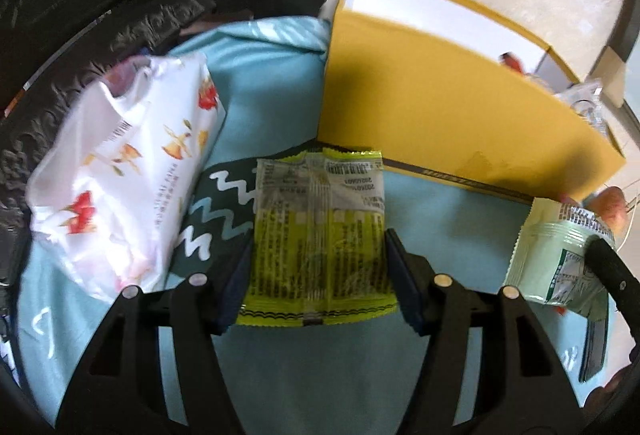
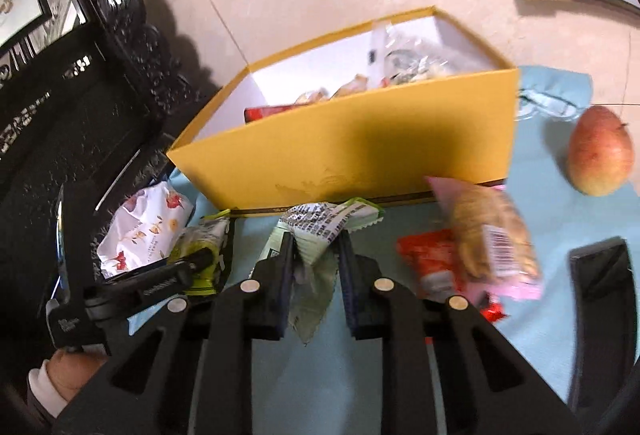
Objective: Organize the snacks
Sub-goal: 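Grasp the yellow-green packet with the left tool while the right tool grasps the green-white packet, then carry both packets over the yellow box and open both tools to drop them, then move both open tools back over the remaining snacks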
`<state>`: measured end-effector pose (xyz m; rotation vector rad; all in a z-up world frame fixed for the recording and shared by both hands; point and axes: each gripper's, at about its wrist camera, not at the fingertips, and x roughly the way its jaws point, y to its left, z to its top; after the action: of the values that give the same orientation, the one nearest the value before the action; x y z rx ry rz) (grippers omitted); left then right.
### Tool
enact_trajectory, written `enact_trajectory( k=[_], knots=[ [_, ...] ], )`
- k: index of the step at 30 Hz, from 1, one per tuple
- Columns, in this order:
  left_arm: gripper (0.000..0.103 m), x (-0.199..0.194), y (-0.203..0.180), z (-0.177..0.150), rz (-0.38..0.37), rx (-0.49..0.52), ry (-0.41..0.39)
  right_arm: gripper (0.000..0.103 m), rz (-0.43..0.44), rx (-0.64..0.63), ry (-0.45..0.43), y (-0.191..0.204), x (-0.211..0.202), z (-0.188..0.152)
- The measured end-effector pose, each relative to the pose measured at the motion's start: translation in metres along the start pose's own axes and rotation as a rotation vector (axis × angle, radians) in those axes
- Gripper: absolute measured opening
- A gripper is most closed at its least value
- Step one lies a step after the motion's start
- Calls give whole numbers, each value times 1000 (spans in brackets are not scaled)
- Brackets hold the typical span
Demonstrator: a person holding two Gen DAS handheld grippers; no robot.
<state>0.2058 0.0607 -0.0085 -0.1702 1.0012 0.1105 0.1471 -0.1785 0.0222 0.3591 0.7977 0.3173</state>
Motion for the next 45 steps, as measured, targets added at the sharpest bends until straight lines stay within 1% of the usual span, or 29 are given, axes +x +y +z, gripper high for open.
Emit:
enact_trajectory(
  k=[2, 4, 8, 10, 13, 16, 19, 21, 23, 25, 27, 28, 29, 30, 31, 32, 33, 34, 35, 36, 37, 38, 41, 45],
  knots=[
    [63, -13, -4, -1, -3, 16, -15, 22, -1, 2, -18, 0, -8, 0],
    [63, -30, -12, -1, -12, 40, -37, 22, -21, -15, -52, 0, -23, 2],
    [63, -66, -33, 2, -34, 91, -91, 22, -7, -19, -118, -4, -54, 15],
    [63, -80, -43, 7, -55, 130, -119, 22, -9, -30, -162, -4, -70, 24],
    [63, -98, -59, 15, -44, 203, -159, 22, -57, -80, -227, -2, -91, 37],
    [63, -111, -64, 30, -51, 225, -189, 22, -64, -96, -267, -5, -102, 51],
    [63, -112, -66, 48, -65, 210, -199, 22, -80, -113, -295, -5, -101, 69],
    [63, -105, -68, 59, -70, 201, -196, 22, -96, -125, -314, -3, -96, 78],
    [63, -93, -73, 70, -86, 217, -192, 22, -102, -145, -320, 0, -83, 87],
    [63, -82, -76, 79, -94, 221, -193, 22, -129, -176, -333, 4, -69, 94],
    [63, -68, -78, 91, -97, 206, -204, 22, -178, -218, -359, 9, -52, 98],
    [63, -60, -79, 98, -99, 195, -217, 22, -234, -272, -389, 16, -40, 98],
    [64, -55, -80, 101, -92, 189, -221, 23, -271, -315, -408, 22, -29, 97],
    [64, -46, -80, 107, -82, 171, -216, 26, -286, -346, -418, 25, -16, 97],
    [68, -39, -80, 110, -82, 147, -207, 29, -296, -361, -416, 26, -9, 97],
    [75, -30, -76, 114, -84, 93, -196, 41, -333, -387, -418, 28, 0, 97],
    [81, -26, -72, 115, -83, 59, -201, 51, -384, -421, -455, 30, 2, 94],
    [94, -25, -71, 114, -74, 41, -214, 57, -413, -432, -493, 29, -1, 91],
    [97, -26, -69, 113, -58, 32, -237, 61, -418, -430, -524, 27, -6, 87],
    [97, -29, -69, 110, -56, 37, -265, 63, -409, -423, -519, 24, -9, 87],
    [97, -31, -70, 108, -55, 53, -273, 63, -398, -399, -501, 18, -14, 87],
    [97, -33, -71, 106, -48, 71, -263, 63, -392, -372, -495, 12, -21, 87],
    [97, -42, -71, 102, -46, 84, -237, 63, -357, -280, -471, -8, -43, 87],
    [97, -67, -75, 86, -54, 115, -248, 67, -327, -221, -435, -20, -62, 80]
  ],
)
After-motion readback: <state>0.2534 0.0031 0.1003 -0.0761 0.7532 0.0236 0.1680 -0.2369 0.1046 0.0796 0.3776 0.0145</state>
